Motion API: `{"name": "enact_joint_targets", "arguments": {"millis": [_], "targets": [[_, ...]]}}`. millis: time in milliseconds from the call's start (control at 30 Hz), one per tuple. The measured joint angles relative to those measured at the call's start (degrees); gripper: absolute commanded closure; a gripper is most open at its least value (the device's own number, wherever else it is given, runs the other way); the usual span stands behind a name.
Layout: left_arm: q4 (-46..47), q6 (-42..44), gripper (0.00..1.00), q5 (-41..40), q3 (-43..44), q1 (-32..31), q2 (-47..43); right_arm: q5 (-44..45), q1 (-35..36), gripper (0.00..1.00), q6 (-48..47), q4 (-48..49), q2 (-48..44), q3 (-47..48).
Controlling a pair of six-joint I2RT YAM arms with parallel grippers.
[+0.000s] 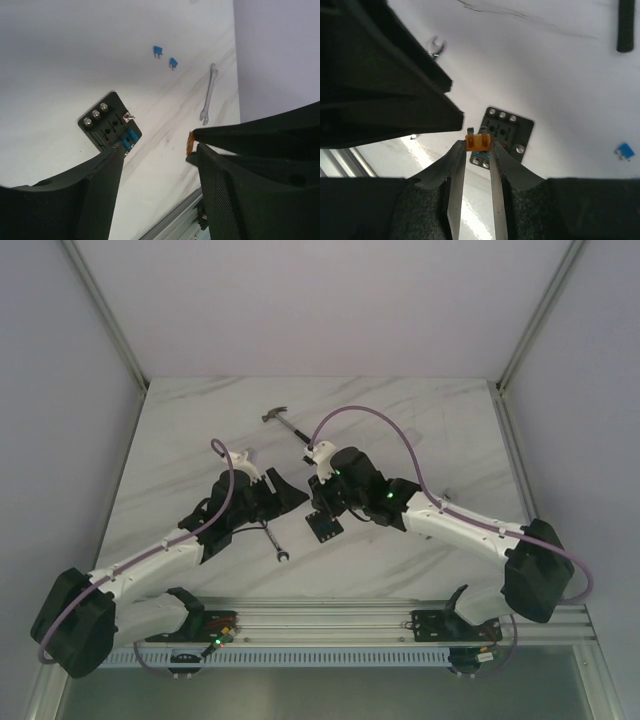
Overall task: Snap on the fuse box
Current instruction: Pick up the fuse from the center of the board.
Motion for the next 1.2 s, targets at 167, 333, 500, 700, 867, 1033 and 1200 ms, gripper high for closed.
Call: {"name": "enact_joint_targets", "arguments": {"millis": [167,333,500,700,867,1033,1200], "targets": [[0.6,-1.3,0.43,0.1,0.0,0.0,-1.4,-1.9,1.2,0.79,-0.9,2.7,-1.1,-1.8],[0.8,-2.1,0.49,0.1,0.0,0.0,-2.6,-2.8,1.4,0.8,-1.0,4.5,-1.7,-2.2],[0.8,-2.5,0.54,0.1,0.0,-0.1,-2.7,-3.5,1.6,0.8,-0.9,6.1,-1.7,-2.2],[0.9,-2.8,0.61,0.1,0.0,-0.7,-2.7,-4.5,1.7,0.81,-0.7,7.6,-1.7,-2.3],[1.1,-3.0,0.66,0.1,0.0,-0.9,-2.7,-4.7,1.8,0.81,-0.3,8.8,-1.7,-2.6],[1.6,-3.3,0.73,0.0,0.0,-1.1,-2.8,-4.9,1.8,0.81,-0.1,9.4,-1.7,-2.7],[2.1,-3.6,0.82,-0.2,-0.1,-1.3,-3.1,-4.9,1.8,0.81,0.3,9.8,-1.7,-2.7]]}}
